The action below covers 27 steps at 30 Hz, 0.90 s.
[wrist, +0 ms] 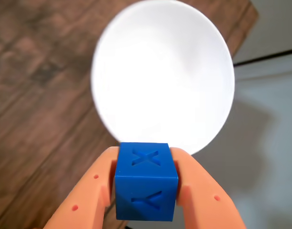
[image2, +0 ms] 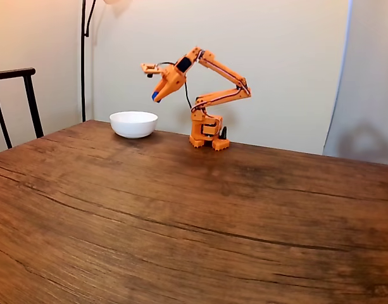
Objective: Grasp the cube and drop it in the bowl
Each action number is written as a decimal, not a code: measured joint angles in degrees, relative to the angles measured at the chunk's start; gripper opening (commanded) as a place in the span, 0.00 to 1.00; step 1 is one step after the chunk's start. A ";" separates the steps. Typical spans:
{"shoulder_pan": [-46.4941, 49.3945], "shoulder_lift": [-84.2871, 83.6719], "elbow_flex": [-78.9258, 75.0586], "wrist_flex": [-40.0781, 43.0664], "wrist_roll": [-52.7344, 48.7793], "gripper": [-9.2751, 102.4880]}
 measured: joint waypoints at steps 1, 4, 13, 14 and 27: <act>0.53 0.00 1.85 -1.67 0.70 0.13; 3.08 0.00 6.59 -7.29 3.08 0.13; 7.03 0.00 16.52 -20.13 5.98 0.14; 7.12 0.00 17.67 -20.92 5.98 0.14; 6.77 -0.09 21.45 -25.22 5.89 0.29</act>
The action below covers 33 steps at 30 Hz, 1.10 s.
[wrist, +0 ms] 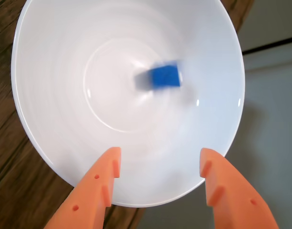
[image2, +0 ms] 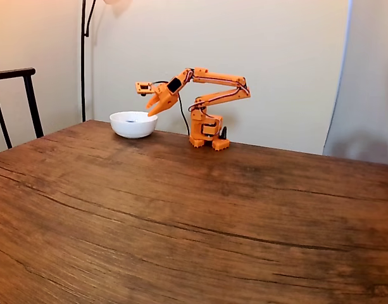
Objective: Grasp the cube and drop it in the bowl
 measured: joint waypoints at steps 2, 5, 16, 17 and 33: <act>-0.53 0.09 0.00 0.70 -0.53 0.29; -0.35 0.53 -1.14 4.92 -2.90 0.29; -11.95 0.79 -21.80 29.79 -4.57 0.29; -13.18 0.79 -23.64 32.52 -5.54 0.29; -53.35 1.85 -39.02 48.43 -29.71 0.29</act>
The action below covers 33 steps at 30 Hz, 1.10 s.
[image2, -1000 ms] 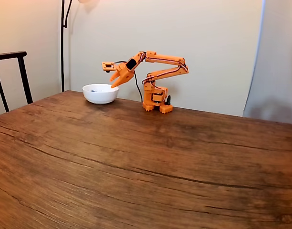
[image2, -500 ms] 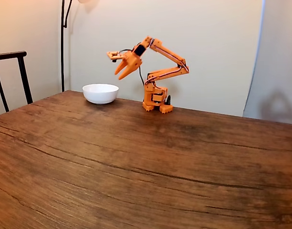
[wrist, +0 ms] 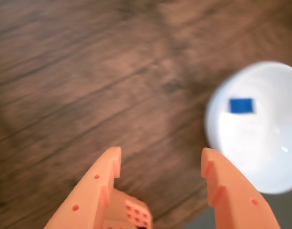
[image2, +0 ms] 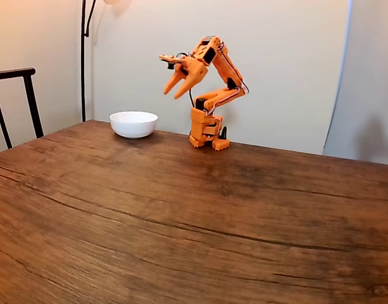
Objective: Grasp the cube and drop it in the bowl
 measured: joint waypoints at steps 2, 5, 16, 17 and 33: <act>-6.15 0.00 0.00 0.00 -1.85 0.29; -14.59 0.00 0.00 0.00 -5.01 0.29; -35.42 0.00 0.00 0.00 -8.00 0.07; -36.83 0.00 0.00 0.00 -8.00 0.08; -31.46 17.23 2.29 2.29 -0.70 0.08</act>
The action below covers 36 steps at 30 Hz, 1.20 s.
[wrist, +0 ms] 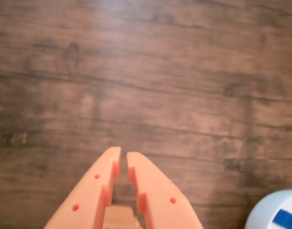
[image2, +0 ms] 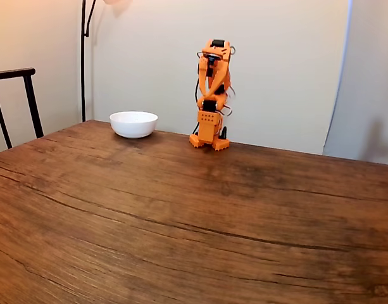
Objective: Grasp the cube and drop it in the bowl
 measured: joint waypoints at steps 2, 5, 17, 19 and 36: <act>0.97 5.45 2.99 0.00 0.00 0.08; 0.00 6.86 8.70 -2.29 0.00 0.08; -0.88 7.38 33.75 -24.96 0.70 0.08; -0.70 6.94 37.35 -28.56 0.70 0.08; -0.53 7.21 52.65 -38.41 0.44 0.08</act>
